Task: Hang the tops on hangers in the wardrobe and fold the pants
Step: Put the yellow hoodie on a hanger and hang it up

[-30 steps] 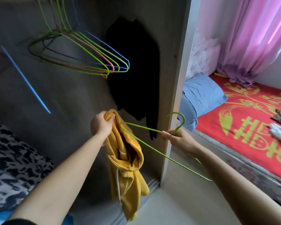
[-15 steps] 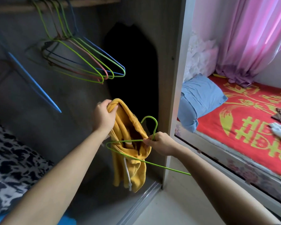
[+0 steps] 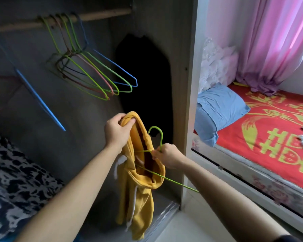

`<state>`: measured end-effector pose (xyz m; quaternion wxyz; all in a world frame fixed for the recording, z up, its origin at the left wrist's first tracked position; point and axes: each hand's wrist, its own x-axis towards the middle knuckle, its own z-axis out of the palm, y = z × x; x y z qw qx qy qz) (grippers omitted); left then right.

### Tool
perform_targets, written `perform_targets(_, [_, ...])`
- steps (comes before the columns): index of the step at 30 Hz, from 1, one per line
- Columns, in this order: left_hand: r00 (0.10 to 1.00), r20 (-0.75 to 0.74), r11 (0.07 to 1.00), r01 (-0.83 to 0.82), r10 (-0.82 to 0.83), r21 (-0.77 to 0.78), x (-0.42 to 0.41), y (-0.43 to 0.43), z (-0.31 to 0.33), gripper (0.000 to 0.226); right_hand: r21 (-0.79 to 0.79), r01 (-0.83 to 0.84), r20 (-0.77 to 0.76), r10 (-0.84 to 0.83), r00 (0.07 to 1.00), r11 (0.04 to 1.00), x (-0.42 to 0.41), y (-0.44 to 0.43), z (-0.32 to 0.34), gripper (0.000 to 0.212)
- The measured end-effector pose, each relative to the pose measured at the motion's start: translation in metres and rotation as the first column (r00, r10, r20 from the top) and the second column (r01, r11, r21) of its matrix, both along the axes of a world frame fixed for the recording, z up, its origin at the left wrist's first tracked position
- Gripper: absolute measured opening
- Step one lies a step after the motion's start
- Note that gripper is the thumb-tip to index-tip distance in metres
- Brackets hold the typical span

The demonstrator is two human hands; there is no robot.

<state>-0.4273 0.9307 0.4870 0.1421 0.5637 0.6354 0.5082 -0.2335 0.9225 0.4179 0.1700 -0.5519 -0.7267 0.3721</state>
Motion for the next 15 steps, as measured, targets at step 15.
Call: perform_targets(15, [0.952,0.285,0.993,0.116,-0.107,-0.013,-0.012,0.007,0.035,0.022,0.089,0.266,-0.608,-0.159,0.778,0.960,-0.030,0.000,0.027,0.041])
